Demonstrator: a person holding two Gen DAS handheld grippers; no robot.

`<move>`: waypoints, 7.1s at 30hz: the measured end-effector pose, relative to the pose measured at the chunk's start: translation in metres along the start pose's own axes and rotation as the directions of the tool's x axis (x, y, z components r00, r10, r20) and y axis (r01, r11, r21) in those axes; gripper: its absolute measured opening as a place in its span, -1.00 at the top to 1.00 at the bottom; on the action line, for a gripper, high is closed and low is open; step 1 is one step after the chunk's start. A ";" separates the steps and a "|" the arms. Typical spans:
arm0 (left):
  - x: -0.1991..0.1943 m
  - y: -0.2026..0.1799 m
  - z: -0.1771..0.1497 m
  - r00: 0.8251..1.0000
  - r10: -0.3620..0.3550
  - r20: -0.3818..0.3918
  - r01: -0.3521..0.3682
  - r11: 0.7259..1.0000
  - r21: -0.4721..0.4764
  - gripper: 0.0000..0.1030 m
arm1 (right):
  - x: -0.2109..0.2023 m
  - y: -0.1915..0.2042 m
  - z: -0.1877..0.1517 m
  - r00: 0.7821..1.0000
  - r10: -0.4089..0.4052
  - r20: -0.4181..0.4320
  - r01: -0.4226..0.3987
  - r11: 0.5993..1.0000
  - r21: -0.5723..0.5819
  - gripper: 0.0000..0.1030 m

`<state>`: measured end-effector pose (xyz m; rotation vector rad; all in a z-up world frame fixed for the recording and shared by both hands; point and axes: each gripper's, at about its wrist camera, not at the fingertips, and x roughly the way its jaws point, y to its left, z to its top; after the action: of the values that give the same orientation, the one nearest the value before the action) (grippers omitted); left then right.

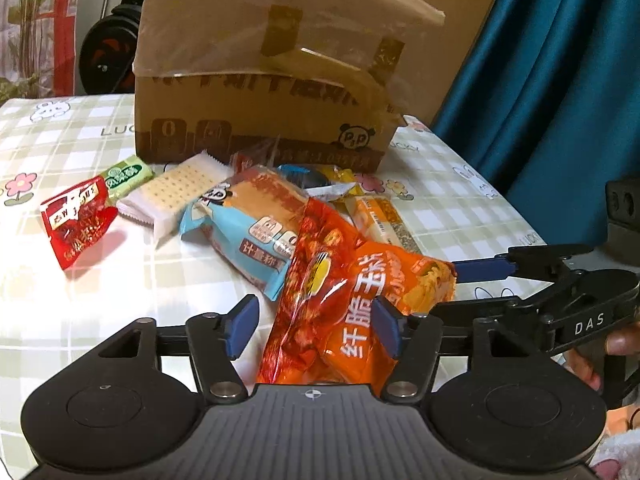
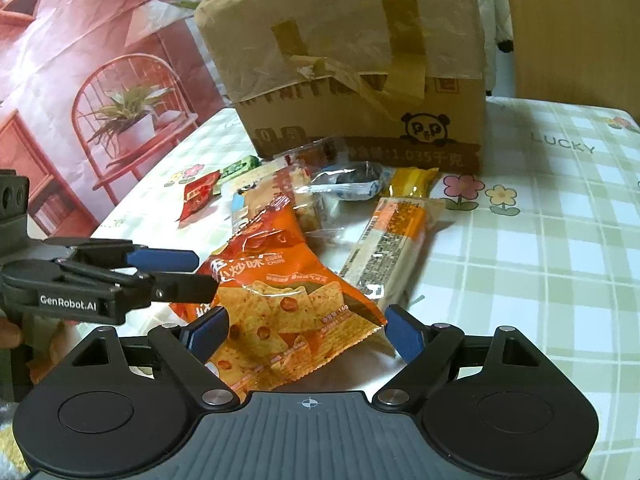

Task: Organize snacks
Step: 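Close both tools on the orange snack bag, then carry the red corn bag in the left tool while the right tool carries the chip bag, then open both tools over the box to drop the bags, then move both tools back down to the snack pile beside the box, then close the right tool on the black round snack while the left tool pinches a red packet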

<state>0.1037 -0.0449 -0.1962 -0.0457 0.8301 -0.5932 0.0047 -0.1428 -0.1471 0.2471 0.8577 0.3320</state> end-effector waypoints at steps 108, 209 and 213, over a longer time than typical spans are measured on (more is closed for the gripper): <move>-0.004 0.045 0.261 0.960 0.145 0.239 -0.154 0.988 0.018 -0.29 | 0.036 -0.055 0.291 0.934 -0.094 0.344 0.124 0.990 -0.066 -0.20; -0.006 0.054 0.072 0.986 0.155 0.059 -0.152 0.987 -0.046 0.28 | 0.113 -0.030 0.083 0.985 -0.174 0.001 0.174 0.984 -0.021 0.09; 0.012 0.045 0.080 0.991 0.132 0.026 -0.133 0.991 0.012 0.28 | 0.104 -0.035 0.076 0.983 -0.182 0.006 0.183 0.983 -0.026 0.10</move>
<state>0.1879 -0.0281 -0.1621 0.0148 0.7978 -0.4722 0.1331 -0.1413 -0.1836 0.1431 0.8647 0.1714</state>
